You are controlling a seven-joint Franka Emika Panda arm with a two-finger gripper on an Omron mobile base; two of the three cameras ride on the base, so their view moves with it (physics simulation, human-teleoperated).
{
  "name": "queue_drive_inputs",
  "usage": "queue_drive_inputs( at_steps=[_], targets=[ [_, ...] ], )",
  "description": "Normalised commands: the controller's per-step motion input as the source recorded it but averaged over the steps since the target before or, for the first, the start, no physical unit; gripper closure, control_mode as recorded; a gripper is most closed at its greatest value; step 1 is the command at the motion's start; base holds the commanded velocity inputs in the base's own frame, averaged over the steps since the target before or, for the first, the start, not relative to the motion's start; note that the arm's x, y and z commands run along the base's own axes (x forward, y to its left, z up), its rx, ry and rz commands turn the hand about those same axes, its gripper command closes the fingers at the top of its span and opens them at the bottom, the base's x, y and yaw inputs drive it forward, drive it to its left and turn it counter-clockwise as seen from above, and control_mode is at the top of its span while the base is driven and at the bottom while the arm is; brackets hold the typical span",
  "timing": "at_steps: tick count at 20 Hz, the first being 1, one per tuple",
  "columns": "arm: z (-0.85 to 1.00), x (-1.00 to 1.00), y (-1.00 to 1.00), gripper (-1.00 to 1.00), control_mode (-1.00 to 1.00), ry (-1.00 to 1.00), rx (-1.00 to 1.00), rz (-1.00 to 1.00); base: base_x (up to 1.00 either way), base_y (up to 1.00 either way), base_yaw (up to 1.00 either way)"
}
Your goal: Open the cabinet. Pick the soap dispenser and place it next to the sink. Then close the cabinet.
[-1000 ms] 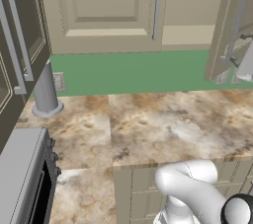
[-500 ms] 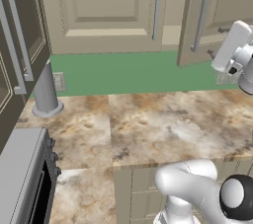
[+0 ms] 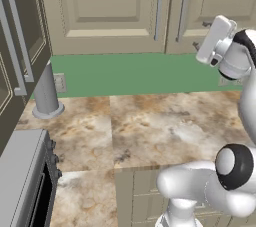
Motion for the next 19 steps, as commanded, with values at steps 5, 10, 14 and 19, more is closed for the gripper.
queue_drive_inputs(
  at_steps=[5,10,14,19],
  targets=[
    [-0.03,0.61,0.17,-1.00,-1.00,0.00,0.00,-0.04,0.00,0.00,0.00],
    [-0.10,0.39,0.10,-1.00,-1.00,0.00,0.00,-0.10,0.00,0.00,0.00],
    [-0.12,0.04,0.16,-1.00,-1.00,0.01,0.00,-0.08,0.00,0.00,0.00],
    [-0.02,-0.06,0.21,-1.00,-1.00,0.02,0.00,-0.09,0.00,0.00,0.00]
  ],
)
